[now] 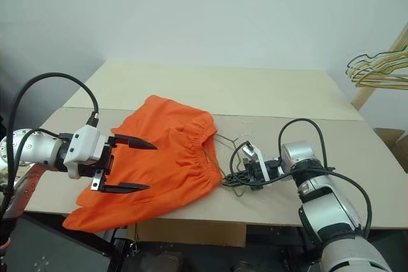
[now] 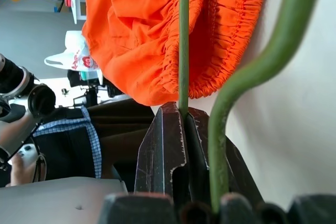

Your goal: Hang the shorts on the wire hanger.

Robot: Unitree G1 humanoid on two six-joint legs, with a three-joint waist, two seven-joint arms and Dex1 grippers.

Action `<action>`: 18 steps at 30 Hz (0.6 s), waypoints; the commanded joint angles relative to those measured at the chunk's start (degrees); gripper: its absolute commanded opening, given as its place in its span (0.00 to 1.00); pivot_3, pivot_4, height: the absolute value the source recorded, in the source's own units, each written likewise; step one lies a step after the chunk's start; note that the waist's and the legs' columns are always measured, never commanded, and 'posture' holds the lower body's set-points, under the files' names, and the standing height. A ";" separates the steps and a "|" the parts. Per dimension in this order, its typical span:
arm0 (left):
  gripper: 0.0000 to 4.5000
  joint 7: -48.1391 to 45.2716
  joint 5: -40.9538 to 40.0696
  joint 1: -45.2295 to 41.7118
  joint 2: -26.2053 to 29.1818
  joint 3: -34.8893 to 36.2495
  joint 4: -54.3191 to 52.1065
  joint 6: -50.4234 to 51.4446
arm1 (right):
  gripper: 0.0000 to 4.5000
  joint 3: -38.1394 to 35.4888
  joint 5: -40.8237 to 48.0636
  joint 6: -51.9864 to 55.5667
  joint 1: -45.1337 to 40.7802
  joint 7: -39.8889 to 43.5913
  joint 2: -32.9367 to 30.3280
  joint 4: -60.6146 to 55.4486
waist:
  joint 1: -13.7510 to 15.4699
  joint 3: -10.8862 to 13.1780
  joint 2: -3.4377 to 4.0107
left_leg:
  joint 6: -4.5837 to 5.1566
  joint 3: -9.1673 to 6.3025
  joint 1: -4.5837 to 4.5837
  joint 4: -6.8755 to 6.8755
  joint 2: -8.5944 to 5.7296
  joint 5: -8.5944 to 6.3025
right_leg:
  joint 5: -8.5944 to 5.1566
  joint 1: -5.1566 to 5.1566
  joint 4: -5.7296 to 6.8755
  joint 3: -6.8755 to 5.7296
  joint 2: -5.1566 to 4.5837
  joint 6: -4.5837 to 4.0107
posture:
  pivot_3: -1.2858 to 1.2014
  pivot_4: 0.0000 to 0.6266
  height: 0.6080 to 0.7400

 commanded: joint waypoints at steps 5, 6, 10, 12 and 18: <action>0.98 0.33 -1.03 -0.59 1.05 1.74 -1.61 -0.05 | 0.00 -8.55 -1.50 -4.11 -4.57 -5.39 2.99 6.79 | -0.35 0.00 0.01 | -0.02 -0.01 0.03 0.00 0.02 0.01 | 0.00 -0.01 0.05 -0.01 0.02 -0.01 | 0.63 0.00 1.00; 0.98 0.36 -1.02 -0.75 1.03 1.64 -1.53 -0.02 | 0.00 -9.60 -1.63 -4.51 -4.61 -6.30 3.20 6.87 | -0.31 0.00 0.01 | -0.03 0.00 0.02 -0.01 0.02 0.01 | 0.00 -0.02 0.05 -0.02 0.02 -0.01 | 0.63 0.00 1.00; 0.98 0.31 -0.94 -1.27 0.89 1.32 -1.11 -0.07 | 0.00 -12.05 -3.09 -8.08 -3.13 -9.68 3.29 4.30 | -0.31 0.00 0.01 | -0.03 0.00 -0.01 -0.01 0.01 0.01 | 0.00 -0.03 0.04 -0.02 0.02 -0.01 | 0.62 0.00 1.00; 0.98 0.23 -0.84 -1.38 0.79 1.13 -0.93 -0.22 | 0.00 -11.35 -3.52 -9.71 -0.89 -9.55 2.59 -1.01 | -0.20 0.00 0.01 | -0.03 -0.01 -0.01 -0.01 0.01 0.01 | -0.01 -0.03 0.03 -0.04 0.01 -0.01 | 0.62 0.00 1.00; 0.98 -0.09 -0.50 -2.80 0.24 0.11 0.15 -0.71 | 0.00 -4.74 -0.64 -2.42 8.53 -5.59 -2.68 -20.23 | -0.31 0.01 0.02 | -0.03 -0.05 -0.06 -0.01 0.02 0.01 | -0.01 -0.03 -0.01 -0.07 0.00 -0.01 | 0.61 0.00 1.00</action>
